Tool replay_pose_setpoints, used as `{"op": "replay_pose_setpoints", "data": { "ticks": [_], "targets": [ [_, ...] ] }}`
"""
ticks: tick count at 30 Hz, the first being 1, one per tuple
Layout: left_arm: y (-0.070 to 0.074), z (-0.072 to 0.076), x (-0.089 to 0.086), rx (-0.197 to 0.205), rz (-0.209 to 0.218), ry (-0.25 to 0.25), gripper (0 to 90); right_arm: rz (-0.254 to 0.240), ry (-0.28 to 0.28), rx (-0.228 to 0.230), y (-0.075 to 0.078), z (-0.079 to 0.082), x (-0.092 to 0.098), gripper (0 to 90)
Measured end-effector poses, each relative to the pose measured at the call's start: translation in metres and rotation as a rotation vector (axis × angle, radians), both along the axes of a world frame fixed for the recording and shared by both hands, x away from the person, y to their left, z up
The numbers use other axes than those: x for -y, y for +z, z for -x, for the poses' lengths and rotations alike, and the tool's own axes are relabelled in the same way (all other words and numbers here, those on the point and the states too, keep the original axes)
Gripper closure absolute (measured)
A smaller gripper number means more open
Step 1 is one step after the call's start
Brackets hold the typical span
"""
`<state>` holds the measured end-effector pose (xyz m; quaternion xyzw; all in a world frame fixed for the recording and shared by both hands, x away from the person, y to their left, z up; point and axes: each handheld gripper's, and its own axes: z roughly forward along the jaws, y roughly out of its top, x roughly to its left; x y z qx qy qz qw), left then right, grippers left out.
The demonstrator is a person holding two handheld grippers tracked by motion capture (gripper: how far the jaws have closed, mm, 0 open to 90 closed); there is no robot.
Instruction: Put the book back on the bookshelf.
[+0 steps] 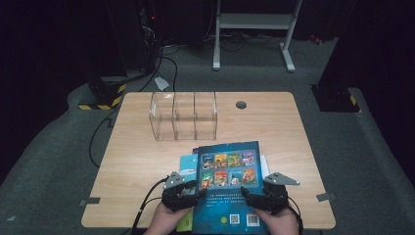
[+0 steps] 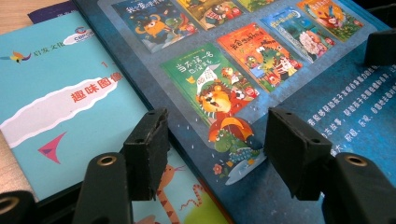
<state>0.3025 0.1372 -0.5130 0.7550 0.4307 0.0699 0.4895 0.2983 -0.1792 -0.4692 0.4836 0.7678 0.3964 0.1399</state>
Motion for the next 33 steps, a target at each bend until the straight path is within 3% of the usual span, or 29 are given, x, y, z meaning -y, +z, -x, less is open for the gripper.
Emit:
{"op": "replay_pose_setpoints", "data": {
  "ticks": [15,23,33],
  "targets": [
    [0.000,-0.007,0.001,0.005,0.013,0.006,44.5,-0.018,-0.002,-0.024,0.004,-0.006,0.007,24.4],
    [-0.001,-0.012,0.003,0.010,0.018,0.015,43.1,-0.019,-0.011,-0.005,0.005,-0.013,0.011,27.1],
    [-0.001,-0.014,0.003,0.011,0.022,0.021,41.9,-0.045,-0.011,-0.038,0.004,-0.019,0.013,27.5]
  ]
}}
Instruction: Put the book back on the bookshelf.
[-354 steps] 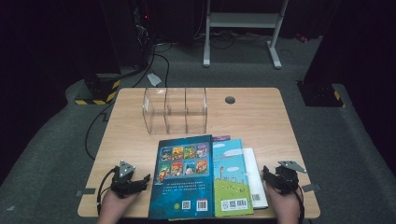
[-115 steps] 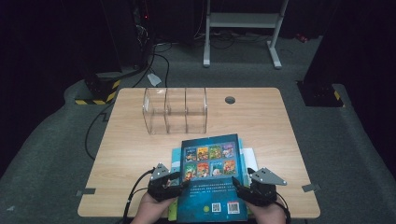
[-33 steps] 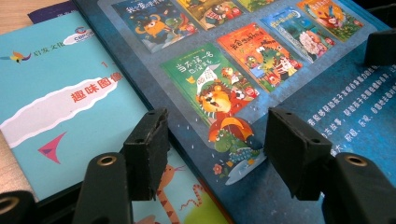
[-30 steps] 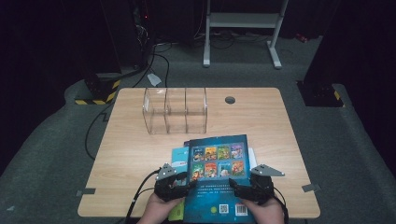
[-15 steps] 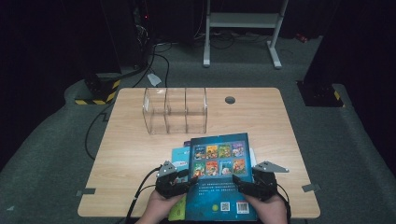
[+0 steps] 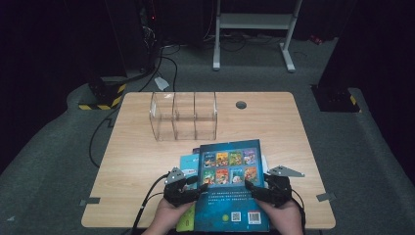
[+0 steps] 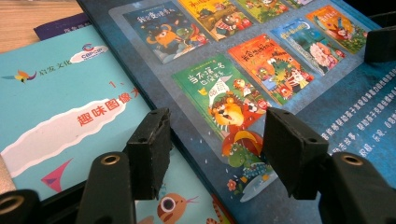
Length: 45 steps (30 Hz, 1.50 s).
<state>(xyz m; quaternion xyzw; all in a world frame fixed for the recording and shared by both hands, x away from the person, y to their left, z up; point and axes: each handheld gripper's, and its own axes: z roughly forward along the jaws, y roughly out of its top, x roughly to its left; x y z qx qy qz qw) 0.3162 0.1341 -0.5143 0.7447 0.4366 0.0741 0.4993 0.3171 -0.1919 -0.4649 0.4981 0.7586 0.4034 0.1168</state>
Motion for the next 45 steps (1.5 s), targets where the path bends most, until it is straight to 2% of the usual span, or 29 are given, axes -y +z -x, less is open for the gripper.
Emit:
{"op": "replay_pose_setpoints", "data": {
  "ticks": [4,8,15,19,21,25,27,31,39,45],
  "targets": [
    [0.000,0.000,0.000,0.003,0.001,-0.002,41.9,0.007,0.001,-0.005,0.002,0.001,-0.001,30.3],
    [0.000,0.000,-0.001,0.001,0.001,-0.007,41.9,-0.013,-0.010,-0.028,0.003,0.001,0.002,32.8],
    [0.000,0.000,-0.001,-0.004,0.001,-0.003,41.8,-0.017,-0.008,-0.029,0.002,0.000,0.001,32.8],
    [0.000,0.000,-0.001,-0.005,0.002,-0.005,41.8,-0.003,-0.013,-0.012,0.003,0.002,0.000,33.8],
    [0.000,0.000,-0.001,-0.002,0.002,-0.004,41.9,-0.013,-0.019,0.000,0.003,0.003,0.002,38.2],
    [0.000,0.000,-0.001,0.003,-0.005,-0.003,41.9,-0.044,-0.020,-0.016,0.004,0.006,0.007,43.8],
    [0.000,0.000,-0.001,0.007,-0.008,-0.006,41.9,-0.046,-0.016,-0.010,0.003,0.006,0.007,44.1],
    [0.000,0.000,-0.002,0.008,-0.007,-0.010,42.1,-0.070,-0.013,-0.031,0.002,0.005,0.011,43.7],
    [0.000,0.000,-0.001,0.008,-0.005,-0.007,42.1,-0.054,-0.010,-0.023,0.001,0.004,0.007,39.2],
    [-0.001,0.000,-0.001,0.003,0.006,-0.003,42.2,-0.042,-0.012,-0.005,0.002,0.005,0.006,41.6]
  ]
}}
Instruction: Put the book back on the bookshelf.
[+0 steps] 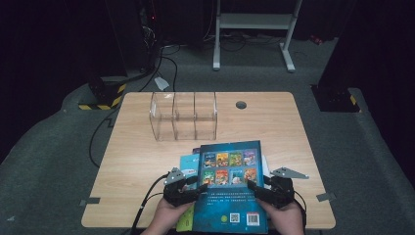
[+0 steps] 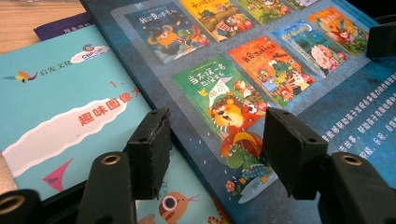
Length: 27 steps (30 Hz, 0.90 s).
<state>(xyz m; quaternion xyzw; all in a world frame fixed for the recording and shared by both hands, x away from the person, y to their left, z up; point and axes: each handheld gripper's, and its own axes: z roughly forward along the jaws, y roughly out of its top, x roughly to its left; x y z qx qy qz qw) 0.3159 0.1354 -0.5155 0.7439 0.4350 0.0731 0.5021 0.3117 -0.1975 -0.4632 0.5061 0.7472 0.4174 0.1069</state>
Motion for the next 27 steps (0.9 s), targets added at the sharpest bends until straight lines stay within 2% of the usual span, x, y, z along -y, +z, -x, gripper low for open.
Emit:
{"op": "replay_pose_setpoints", "data": {
  "ticks": [8,15,18,27],
  "targets": [
    [-0.001,-0.002,-0.004,-0.014,0.032,0.003,40.8,0.010,0.032,0.081,0.011,0.010,-0.001,49.0],
    [-0.001,-0.002,-0.005,-0.022,0.038,0.002,38.9,0.003,0.032,0.087,0.011,0.015,-0.002,50.6],
    [-0.002,-0.003,-0.007,-0.020,0.046,-0.003,36.7,0.017,0.047,0.110,0.014,0.017,-0.004,50.8],
    [-0.004,-0.003,-0.010,-0.032,0.066,0.000,30.3,0.029,0.069,0.133,0.017,0.019,-0.010,51.0]
  ]
}}
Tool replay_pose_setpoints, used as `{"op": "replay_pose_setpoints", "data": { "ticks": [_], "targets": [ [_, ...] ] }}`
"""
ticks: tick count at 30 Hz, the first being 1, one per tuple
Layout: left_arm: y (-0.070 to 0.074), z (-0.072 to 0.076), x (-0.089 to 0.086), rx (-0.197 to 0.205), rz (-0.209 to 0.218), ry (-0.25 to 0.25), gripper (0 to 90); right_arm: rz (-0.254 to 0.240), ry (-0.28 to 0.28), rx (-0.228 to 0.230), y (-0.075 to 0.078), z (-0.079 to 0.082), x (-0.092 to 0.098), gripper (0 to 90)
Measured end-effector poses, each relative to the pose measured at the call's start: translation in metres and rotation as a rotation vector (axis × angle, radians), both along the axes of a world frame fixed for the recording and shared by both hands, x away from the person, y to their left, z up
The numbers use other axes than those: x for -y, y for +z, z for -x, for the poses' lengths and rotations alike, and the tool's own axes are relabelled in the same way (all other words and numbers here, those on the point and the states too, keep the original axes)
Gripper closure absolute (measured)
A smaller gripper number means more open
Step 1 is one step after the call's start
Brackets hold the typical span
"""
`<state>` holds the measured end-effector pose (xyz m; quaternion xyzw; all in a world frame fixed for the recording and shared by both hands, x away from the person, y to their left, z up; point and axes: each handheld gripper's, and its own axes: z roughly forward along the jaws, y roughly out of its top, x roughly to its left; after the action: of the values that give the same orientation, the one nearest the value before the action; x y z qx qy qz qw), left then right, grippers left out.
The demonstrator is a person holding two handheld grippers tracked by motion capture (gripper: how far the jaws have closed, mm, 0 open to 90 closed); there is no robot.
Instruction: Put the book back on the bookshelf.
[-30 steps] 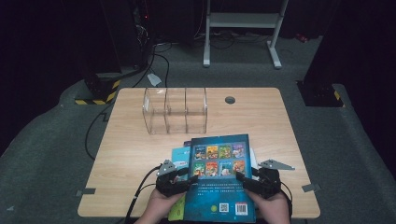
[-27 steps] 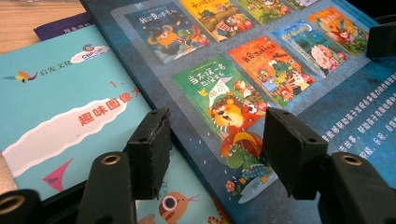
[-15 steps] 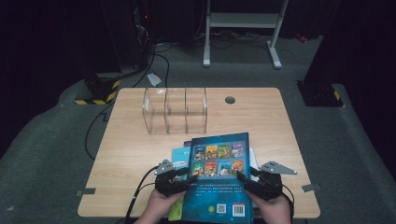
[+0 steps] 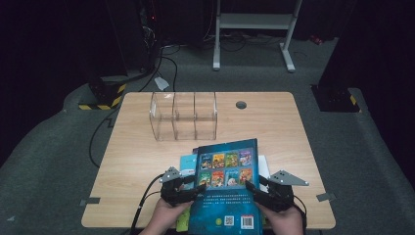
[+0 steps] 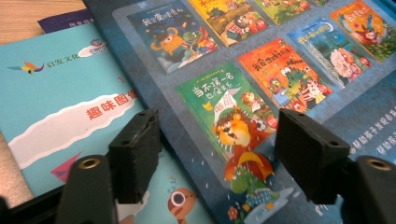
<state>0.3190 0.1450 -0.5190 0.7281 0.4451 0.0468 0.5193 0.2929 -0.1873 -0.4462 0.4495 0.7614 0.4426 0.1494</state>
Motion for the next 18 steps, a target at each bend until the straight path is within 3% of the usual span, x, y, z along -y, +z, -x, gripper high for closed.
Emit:
{"op": "replay_pose_setpoints", "data": {
  "ticks": [6,18],
  "targets": [
    [-0.0004,-0.0002,-0.0023,-0.009,0.008,-0.001,27.2,0.008,0.010,0.035,0.0027,0.0032,-0.0013,52.8],
    [-0.0009,-0.0016,-0.0045,-0.018,0.020,0.001,25.2,0.017,0.021,0.058,0.0042,0.0050,-0.0040,54.3]
  ]
}}
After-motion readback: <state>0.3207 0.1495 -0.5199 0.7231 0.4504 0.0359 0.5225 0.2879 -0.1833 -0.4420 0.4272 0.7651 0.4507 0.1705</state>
